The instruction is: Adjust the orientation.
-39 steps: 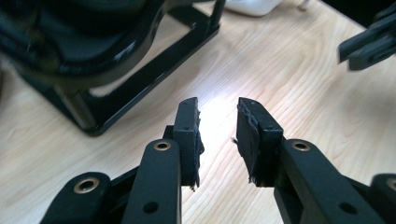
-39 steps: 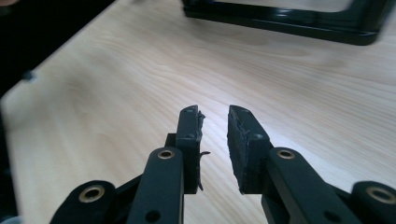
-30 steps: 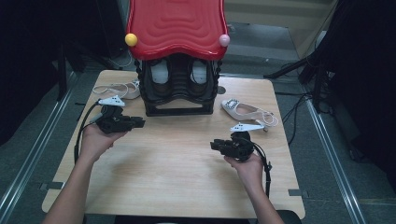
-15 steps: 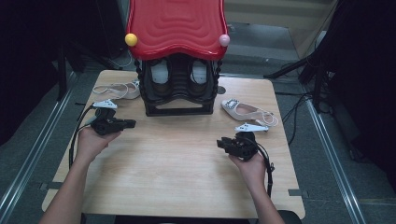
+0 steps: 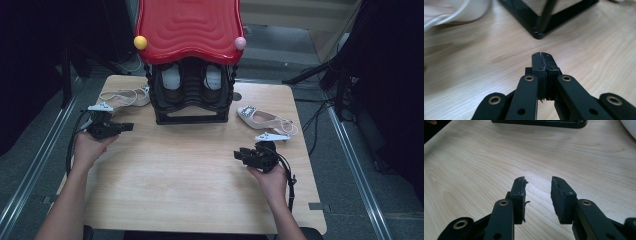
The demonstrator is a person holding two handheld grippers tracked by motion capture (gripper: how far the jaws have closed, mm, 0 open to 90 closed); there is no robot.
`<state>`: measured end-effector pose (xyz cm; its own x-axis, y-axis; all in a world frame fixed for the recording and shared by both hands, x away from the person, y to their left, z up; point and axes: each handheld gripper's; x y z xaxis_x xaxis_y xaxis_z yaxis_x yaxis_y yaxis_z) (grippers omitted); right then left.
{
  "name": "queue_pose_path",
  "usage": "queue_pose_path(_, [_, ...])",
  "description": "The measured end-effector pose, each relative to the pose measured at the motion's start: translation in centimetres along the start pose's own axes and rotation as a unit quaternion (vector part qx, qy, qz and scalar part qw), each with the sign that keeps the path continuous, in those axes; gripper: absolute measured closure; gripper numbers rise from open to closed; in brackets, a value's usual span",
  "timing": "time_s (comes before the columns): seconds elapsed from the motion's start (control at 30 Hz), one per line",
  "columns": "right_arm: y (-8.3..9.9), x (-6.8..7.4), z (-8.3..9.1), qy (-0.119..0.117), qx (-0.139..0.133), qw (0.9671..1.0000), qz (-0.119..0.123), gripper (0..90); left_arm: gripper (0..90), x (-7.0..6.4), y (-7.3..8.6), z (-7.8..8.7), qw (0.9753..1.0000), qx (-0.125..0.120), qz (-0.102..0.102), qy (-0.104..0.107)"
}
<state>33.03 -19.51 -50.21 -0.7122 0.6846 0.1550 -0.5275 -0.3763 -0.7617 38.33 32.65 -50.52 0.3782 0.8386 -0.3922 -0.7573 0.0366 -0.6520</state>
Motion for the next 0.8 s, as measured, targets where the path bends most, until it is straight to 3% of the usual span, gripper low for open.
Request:
queue_pose_path(0.23, [0.3, -0.1, 0.2, -0.003, 0.002, 1.0, -0.009, 64.2, 90.0, 2.8, -0.5, -0.2, 0.9993, -0.01, 0.021, -0.029])
queue_pose_path(0.3, [0.4, -0.1, 0.4, 0.002, -0.001, 1.0, -0.007, 62.9, 90.0, 3.4, -0.7, -0.1, 0.999, -0.016, 0.032, -0.026])
queue_pose_path(0.37, [0.4, -0.2, 0.5, 0.005, -0.008, 0.9999, -0.012, 63.2, 90.0, 4.1, -1.0, -0.1, 0.9986, -0.014, 0.031, -0.041])
queue_pose_path(0.43, [0.4, -0.1, 0.6, 0.006, -0.008, 0.9999, -0.013, 63.3, 90.0, 4.9, -1.0, -0.1, 0.9976, -0.022, 0.036, -0.055])
queue_pose_path(0.5, [0.5, 0.0, 0.6, 0.01, -0.006, 0.9999, -0.011, 63.4, 90.0, 5.7, -1.0, -0.1, 0.9971, -0.025, 0.048, -0.054])
queue_pose_path(0.57, [0.6, 0.1, 0.6, 0.01, -0.005, 0.9999, -0.01, 63.3, 90.0, 6.4, -1.0, -0.2, 0.9961, -0.019, 0.055, -0.065])
queue_pose_path(0.8, [0.8, -0.1, 0.7, 0.015, -0.003, 0.9998, -0.012, 63.7, 90.0, 7.7, -1.7, 0.3, 0.9932, -0.023, 0.056, -0.099])
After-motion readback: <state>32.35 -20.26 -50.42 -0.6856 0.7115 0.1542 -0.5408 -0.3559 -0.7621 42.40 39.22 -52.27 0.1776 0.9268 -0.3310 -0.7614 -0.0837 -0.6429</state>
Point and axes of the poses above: each handheld gripper's, and its own axes: z roughly backward along the jaws, y roughly out of its underside, x roughly to its left, and after that the axes turned 12 degrees about z, right-handed
